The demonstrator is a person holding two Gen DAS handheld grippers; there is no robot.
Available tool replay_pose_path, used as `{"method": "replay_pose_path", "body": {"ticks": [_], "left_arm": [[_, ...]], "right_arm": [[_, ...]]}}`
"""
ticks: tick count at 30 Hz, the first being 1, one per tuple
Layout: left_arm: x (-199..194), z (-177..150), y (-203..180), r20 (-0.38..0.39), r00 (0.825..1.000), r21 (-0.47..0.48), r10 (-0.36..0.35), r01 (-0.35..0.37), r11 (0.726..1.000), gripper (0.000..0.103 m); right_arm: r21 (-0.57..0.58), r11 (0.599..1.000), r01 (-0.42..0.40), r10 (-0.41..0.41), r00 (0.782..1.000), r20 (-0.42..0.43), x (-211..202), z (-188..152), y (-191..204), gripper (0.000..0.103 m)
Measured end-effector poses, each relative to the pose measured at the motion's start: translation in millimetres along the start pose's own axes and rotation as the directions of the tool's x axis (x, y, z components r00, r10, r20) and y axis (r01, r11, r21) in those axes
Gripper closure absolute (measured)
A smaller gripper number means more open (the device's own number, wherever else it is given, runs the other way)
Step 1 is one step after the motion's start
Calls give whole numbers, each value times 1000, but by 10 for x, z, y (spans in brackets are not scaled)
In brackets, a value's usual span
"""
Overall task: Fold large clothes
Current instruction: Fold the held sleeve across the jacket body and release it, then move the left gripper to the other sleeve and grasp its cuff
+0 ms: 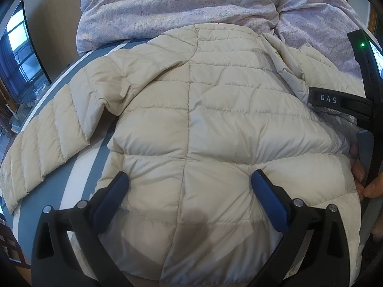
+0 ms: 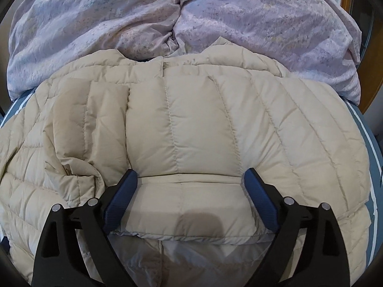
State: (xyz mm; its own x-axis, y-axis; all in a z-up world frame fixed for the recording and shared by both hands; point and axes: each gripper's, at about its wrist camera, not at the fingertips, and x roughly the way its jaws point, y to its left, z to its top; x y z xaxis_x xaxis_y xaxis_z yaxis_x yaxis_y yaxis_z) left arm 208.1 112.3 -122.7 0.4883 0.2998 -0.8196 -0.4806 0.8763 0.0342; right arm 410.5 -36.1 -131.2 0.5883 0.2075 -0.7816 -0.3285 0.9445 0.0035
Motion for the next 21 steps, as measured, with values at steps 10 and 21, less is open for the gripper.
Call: {"method": "replay_pose_path", "body": {"ticks": [10,21], "left_arm": [[-324,-50,450,31,998,-62,45,-43,997,2],[-738,-270,1969,15,962,-331,273,-253,909,2]], "right_arm": [[16,999,-30,30,1000,-6,33,25,-29,8],[18,999,-27,27,1000,-4,33,18,-25,8]]}}
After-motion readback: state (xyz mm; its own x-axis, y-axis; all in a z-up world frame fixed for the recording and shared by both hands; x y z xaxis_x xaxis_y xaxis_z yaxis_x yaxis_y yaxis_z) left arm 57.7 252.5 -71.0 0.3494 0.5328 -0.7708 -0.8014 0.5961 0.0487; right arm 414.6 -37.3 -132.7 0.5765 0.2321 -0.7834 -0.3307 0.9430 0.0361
